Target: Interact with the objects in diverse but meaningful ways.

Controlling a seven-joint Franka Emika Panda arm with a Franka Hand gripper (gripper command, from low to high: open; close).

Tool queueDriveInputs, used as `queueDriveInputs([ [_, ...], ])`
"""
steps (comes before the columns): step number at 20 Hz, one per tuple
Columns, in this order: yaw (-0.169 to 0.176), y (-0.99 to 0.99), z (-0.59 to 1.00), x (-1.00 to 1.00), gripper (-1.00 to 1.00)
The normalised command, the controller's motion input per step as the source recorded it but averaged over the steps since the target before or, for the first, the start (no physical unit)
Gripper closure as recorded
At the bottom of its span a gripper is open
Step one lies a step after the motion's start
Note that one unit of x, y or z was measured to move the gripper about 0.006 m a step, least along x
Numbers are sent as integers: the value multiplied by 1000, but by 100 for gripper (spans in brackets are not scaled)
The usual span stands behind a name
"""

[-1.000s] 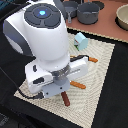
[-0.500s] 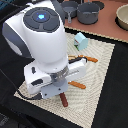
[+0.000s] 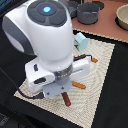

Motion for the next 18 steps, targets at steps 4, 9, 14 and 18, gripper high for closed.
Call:
queueDriveInputs([
  [4, 2, 231, 186, -36, 100],
  [9, 15, 44, -123, -89, 100],
  [14, 27, -135, -455, -225, 100],
  [18, 18, -176, -418, -297, 100],
])
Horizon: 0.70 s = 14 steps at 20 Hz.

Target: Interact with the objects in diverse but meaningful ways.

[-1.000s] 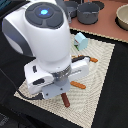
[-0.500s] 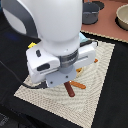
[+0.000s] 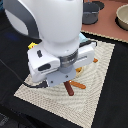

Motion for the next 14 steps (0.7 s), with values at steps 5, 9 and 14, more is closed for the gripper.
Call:
queueDriveInputs([
  [5, 4, -231, -403, -306, 100],
  [9, 0, -214, -301, -255, 100],
  [14, 0, -161, -246, -178, 100],
])
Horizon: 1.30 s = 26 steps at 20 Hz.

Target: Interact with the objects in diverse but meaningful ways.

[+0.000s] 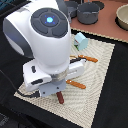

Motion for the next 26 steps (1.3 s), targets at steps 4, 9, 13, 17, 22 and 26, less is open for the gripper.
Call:
queueDriveInputs([
  [4, 0, -4, -84, 0, 100],
  [9, 0, 0, -113, 0, 100],
  [13, 0, 0, -98, 0, -100],
  [17, 0, 0, -109, 0, -100],
  [22, -5, 6, -58, 68, -100],
  [26, -38, 68, -36, 13, -100],
])
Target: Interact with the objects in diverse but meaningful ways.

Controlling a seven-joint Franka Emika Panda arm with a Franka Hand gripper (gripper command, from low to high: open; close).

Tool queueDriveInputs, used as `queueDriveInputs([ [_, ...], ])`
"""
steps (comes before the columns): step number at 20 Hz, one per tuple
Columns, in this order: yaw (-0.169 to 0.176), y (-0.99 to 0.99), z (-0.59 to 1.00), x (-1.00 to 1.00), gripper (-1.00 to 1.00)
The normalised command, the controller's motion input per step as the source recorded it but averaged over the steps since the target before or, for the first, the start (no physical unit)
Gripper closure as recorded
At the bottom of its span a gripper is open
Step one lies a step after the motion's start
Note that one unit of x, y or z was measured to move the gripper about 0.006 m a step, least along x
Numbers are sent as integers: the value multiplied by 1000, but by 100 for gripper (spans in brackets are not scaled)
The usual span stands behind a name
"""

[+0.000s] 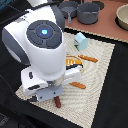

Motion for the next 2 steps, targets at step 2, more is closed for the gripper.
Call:
queueDriveInputs([
  [2, -15, 101, -41, 0, -100],
])
